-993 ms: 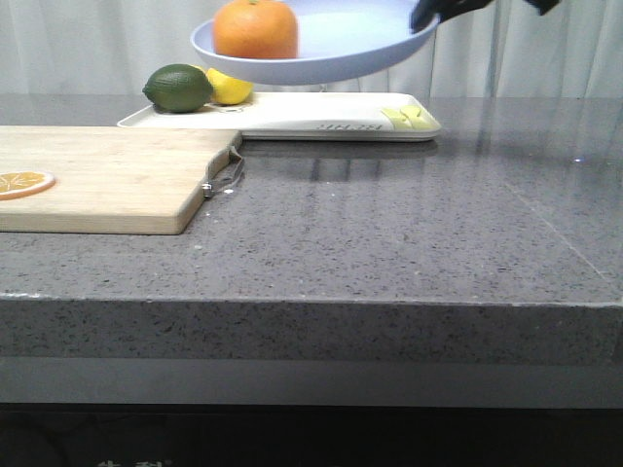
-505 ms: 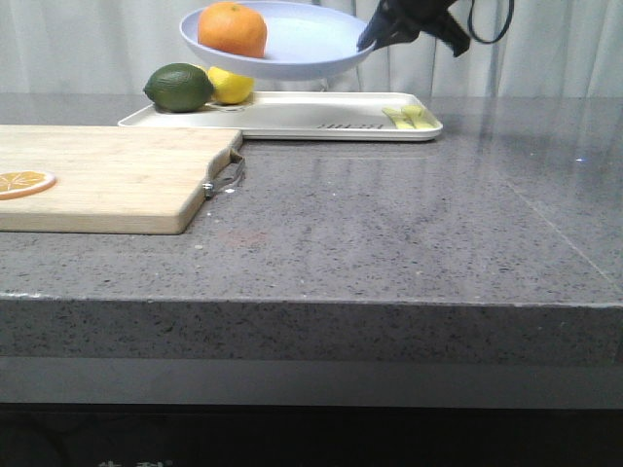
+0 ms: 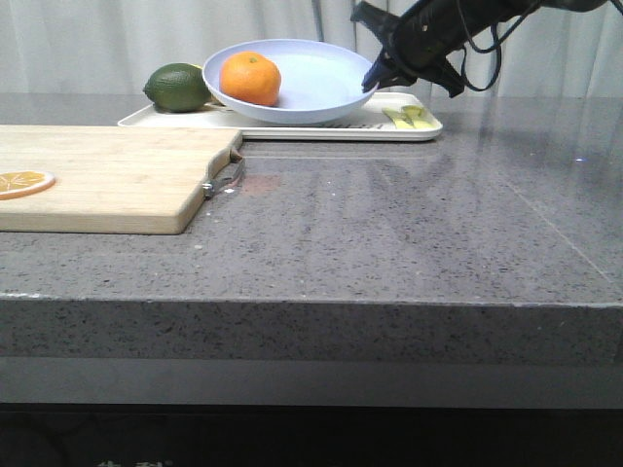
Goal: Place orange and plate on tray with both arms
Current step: 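Lift the plate with the right gripper and carry it onto the white tray, then open the right gripper and raise it away from the plate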
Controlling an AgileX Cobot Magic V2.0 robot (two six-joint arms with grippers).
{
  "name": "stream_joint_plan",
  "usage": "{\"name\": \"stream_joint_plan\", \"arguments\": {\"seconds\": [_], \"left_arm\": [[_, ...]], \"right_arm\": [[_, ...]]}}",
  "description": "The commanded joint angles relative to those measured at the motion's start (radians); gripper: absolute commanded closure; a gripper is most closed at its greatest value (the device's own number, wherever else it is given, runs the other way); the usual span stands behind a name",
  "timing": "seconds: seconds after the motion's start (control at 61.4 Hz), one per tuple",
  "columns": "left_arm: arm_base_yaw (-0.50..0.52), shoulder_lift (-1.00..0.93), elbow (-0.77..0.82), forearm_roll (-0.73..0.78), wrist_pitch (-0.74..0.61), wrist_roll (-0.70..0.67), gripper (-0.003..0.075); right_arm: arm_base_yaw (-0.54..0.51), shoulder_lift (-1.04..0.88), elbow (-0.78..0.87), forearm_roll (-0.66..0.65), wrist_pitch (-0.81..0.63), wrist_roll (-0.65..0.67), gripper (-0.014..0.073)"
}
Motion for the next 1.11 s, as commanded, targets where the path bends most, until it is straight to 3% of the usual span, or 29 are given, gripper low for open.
{"name": "stream_joint_plan", "arguments": {"seconds": [0.0, 0.309, 0.488, 0.619, 0.83, 1.025, 1.091], "left_arm": [[0.003, 0.012, -0.025, 0.000, -0.087, -0.008, 0.0738], [0.003, 0.012, -0.025, 0.000, -0.087, -0.008, 0.0738], [0.003, 0.012, -0.025, 0.000, -0.087, -0.008, 0.0738], [0.003, 0.012, -0.025, 0.000, -0.087, -0.008, 0.0738], [0.003, 0.012, -0.025, 0.000, -0.087, -0.008, 0.0738], [0.003, 0.012, -0.025, 0.000, -0.087, -0.008, 0.0738], [0.003, 0.012, -0.025, 0.000, -0.087, -0.008, 0.0738]], "right_arm": [[-0.006, -0.085, -0.041, 0.048, -0.097, 0.014, 0.0533], [-0.006, -0.085, -0.041, 0.035, -0.098, 0.013, 0.0305], [-0.021, -0.106, -0.066, 0.010, -0.030, 0.012, 0.0263], [-0.027, -0.153, -0.106, -0.076, 0.099, 0.011, 0.0335], [-0.028, -0.258, -0.144, -0.235, 0.398, 0.005, 0.0672], [-0.028, -0.320, -0.144, -0.321, 0.614, -0.051, 0.0664], [-0.028, -0.343, -0.133, -0.336, 0.624, -0.061, 0.0664]]}}
